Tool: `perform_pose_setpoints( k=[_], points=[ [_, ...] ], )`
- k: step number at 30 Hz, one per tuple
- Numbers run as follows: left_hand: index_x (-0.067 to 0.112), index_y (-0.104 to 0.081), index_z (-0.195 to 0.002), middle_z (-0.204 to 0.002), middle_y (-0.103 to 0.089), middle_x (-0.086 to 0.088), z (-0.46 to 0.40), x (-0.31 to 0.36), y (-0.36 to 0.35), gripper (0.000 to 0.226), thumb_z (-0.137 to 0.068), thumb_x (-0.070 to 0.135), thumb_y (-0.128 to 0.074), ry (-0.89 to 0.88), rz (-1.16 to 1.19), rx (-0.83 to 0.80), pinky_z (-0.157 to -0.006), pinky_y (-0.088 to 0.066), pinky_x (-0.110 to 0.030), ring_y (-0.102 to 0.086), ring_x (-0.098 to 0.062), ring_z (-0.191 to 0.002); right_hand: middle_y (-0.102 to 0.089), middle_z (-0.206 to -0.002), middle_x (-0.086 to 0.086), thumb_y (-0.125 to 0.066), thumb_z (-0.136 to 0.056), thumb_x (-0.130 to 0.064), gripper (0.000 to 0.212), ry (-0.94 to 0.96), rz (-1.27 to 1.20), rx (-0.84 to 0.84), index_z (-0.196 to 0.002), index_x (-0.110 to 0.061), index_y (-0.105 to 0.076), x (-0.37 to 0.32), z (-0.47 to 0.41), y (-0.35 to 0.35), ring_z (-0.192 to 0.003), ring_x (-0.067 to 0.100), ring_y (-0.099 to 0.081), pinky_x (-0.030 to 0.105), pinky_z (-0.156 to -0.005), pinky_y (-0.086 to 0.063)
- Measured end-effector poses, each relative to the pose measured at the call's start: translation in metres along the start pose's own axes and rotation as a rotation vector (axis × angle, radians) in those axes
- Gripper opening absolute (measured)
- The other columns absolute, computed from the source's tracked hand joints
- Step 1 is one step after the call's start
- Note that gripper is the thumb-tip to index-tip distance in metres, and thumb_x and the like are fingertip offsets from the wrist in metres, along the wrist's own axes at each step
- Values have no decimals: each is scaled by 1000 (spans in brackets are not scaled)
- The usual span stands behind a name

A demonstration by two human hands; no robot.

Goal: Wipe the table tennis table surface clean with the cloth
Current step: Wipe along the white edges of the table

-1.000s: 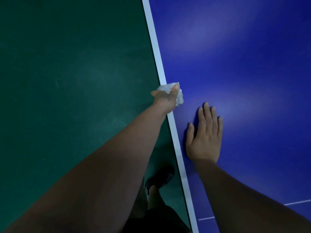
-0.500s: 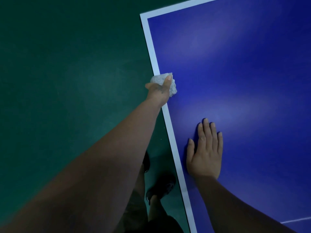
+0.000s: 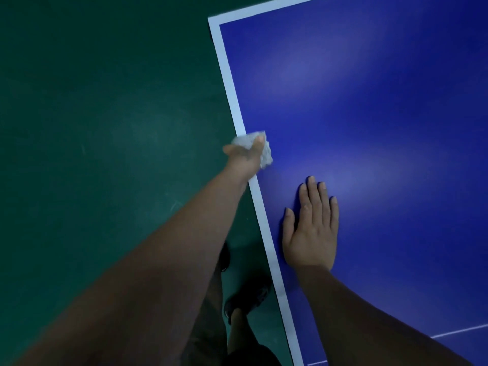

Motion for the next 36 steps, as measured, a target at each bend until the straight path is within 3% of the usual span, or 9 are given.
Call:
perform_pose_setpoints(
  k=[4, 7, 9, 12, 17, 20, 22, 25, 36],
  points=[
    [1, -33, -140, -108, -49, -1, 7, 7, 0, 56, -111, 47, -50, 43, 81, 11, -83, -40, -18, -55, -3, -89, -31, -174, 9, -44, -112, -31, 56, 10, -6, 14, -160, -4, -43, 1, 0, -1, -164, 27, -20, 53, -132, -18],
    [-7, -48, -101, -84, -50, -4, 31, -47, -14, 54, -104, 45, -63, 65, 67, -5, -56, -48, -15, -58, 4, -56, -29, -174, 8, -44, -112, -31, 56, 14, 1, 6, -161, -4, -42, 2, 1, 0, -164, 26, -19, 53, -132, -17],
    [-21, -43, -122, -96, -59, -12, 52, -79, -24, 87, -88, 52, -75, 57, 144, -5, -59, -51, -25, -64, -11, -71, -29, -174, 8, -42, -112, -32, 56, 15, -1, 8, -161, -4, -42, 1, 2, 0, -164, 26, -19, 54, -132, -19],
    [5, -30, -139, -126, -60, -11, 82, -105, -35, 67, -100, 41, -71, 173, 209, -37, -79, -52, -27, -64, -17, -102, -29, -174, 8, -40, -112, -33, 56, 13, -9, 17, -160, -4, -42, 1, 2, 0, -164, 26, -20, 54, -132, -19],
    [-4, -46, -106, -87, -53, -17, 32, -88, -30, 87, -78, 70, -82, 62, 162, -39, -63, -48, -33, -56, -21, -66, -33, -173, 9, -46, -111, -29, 54, 22, -27, 46, -159, -3, -45, 1, 2, -1, -163, 27, -23, 53, -132, -20],
    [5, -53, -79, -61, -52, -4, 9, -25, -10, 35, -105, 25, -67, 43, 230, -20, -43, -42, -17, -51, -9, -44, -34, -172, 8, -48, -110, -28, 54, 19, -39, 51, -158, -4, -46, 0, 2, 1, -163, 27, -24, 54, -131, -22],
    [-3, -59, -107, -76, -58, -4, -3, 16, 3, 20, -106, 17, -64, 45, 296, 40, -47, -45, -17, -57, -11, -59, -34, -172, 8, -50, -109, -27, 54, 18, -39, 49, -158, -4, -46, -1, 1, 3, -163, 27, -25, 54, -131, -22],
    [1, -34, -137, -107, -56, -5, -2, 24, 6, 57, -105, 35, -65, 13, 223, 59, -74, -50, -25, -60, -19, -92, -34, -172, 8, -52, -109, -25, 54, 18, -48, 47, -158, -4, -47, -1, 1, 4, -162, 28, -25, 54, -131, -21],
    [5, -23, -152, -146, -46, -11, 28, -28, -11, 74, -103, 41, -66, 84, 174, 21, -97, -41, -26, -54, -22, -123, -45, -165, 9, -53, -107, -14, 42, 49, -228, 64, -147, -2, -54, -31, -37, 11, -156, 26, -39, 56, -130, -24]
  ],
)
Point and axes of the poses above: each hand's wrist, its own z-axis away from the middle knuckle, its own y-axis out of the back of the hand, x = y × z, the point moved 3 cm from there along -z, towards the middle knuckle
